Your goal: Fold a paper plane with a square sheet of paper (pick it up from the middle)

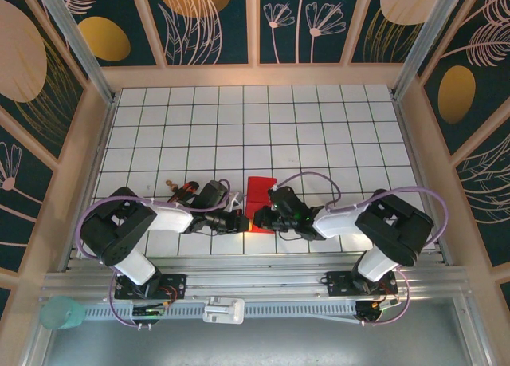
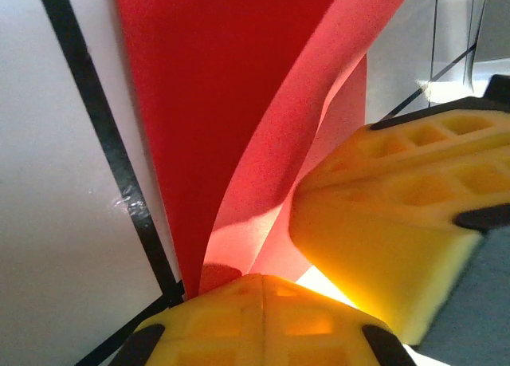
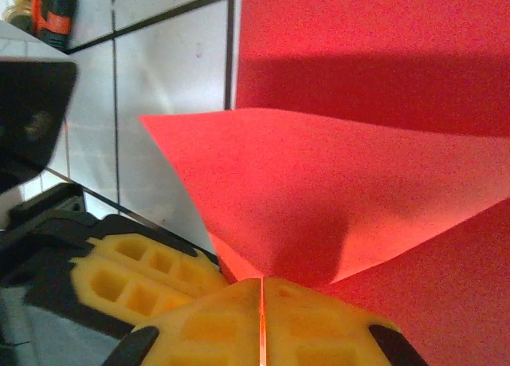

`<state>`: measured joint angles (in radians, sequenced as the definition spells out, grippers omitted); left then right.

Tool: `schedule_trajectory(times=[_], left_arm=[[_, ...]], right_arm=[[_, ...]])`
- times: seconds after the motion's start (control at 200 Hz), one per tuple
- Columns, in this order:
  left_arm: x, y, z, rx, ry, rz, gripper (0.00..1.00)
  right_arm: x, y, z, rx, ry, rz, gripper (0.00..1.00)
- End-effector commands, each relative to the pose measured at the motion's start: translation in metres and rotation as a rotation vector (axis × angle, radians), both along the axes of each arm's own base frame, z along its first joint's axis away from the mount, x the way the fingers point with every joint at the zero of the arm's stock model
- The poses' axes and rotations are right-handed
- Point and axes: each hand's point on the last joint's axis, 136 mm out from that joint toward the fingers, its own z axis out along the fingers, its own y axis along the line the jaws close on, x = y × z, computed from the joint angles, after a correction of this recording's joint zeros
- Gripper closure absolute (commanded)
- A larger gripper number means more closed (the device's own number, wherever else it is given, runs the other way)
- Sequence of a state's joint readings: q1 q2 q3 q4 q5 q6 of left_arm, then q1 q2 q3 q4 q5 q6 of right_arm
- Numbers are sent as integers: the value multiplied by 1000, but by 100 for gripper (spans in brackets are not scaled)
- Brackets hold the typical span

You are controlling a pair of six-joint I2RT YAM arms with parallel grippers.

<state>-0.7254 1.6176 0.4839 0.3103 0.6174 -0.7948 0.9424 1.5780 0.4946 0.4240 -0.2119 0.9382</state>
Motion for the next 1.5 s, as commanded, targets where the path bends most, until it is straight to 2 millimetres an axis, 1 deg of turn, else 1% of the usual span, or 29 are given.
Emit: schedule_trajectory(times=[0.0, 0.115, 0.34, 0.525, 0.626, 0.696, 0.786, 0.861, 0.891, 0.951, 0.981, 1.076, 1.161, 1.346, 1.376, 1.386, 1.396, 1.496], left_arm=[[-41, 37, -48, 199, 174, -4, 100], [-41, 43, -51, 231, 169, -1, 100], [-47, 54, -57, 290, 172, -10, 100], [-51, 62, -63, 331, 175, -25, 100], [-51, 62, -62, 335, 172, -27, 100], [-43, 50, -50, 283, 151, -30, 100], [-22, 22, -11, 129, 88, -2, 100], [-6, 5, 17, 55, 35, 17, 98], [0, 2, 24, 49, 18, 25, 98], [12, -1, 28, 52, 0, 41, 99], [16, -2, 27, 57, 0, 49, 100], [26, -7, 21, 70, 4, 58, 100], [32, -10, 13, 93, 7, 52, 100], [45, -6, -1, 174, -28, 53, 100], [46, -5, -2, 184, -34, 54, 100], [45, -4, -9, 201, -20, 49, 100], [44, -3, -12, 210, -14, 48, 100], [37, 8, -27, 283, 4, 18, 100]], right_arm=[[-2, 4, -5, 17, 24, -8, 92], [0, 2, -10, -7, 36, -21, 93], [12, -22, -25, -114, 88, -105, 96], [23, -37, -29, -155, 104, -156, 97], [27, -40, -27, -150, 100, -160, 97], [28, -37, -25, -142, 90, -144, 97], [25, -34, -24, -126, 98, -127, 97], [20, -35, -26, -112, 108, -125, 98], [19, -35, -27, -108, 112, -125, 98], [17, -37, -27, -106, 115, -128, 98], [16, -37, -28, -107, 116, -126, 98], [16, -37, -27, -104, 114, -126, 98], [15, -38, -28, -104, 115, -127, 98], [13, -40, -29, -105, 119, -131, 98], [13, -40, -30, -105, 120, -132, 98], [12, -40, -30, -104, 120, -131, 98], [13, -40, -29, -104, 119, -131, 98], [14, -39, -28, -103, 114, -133, 98]])
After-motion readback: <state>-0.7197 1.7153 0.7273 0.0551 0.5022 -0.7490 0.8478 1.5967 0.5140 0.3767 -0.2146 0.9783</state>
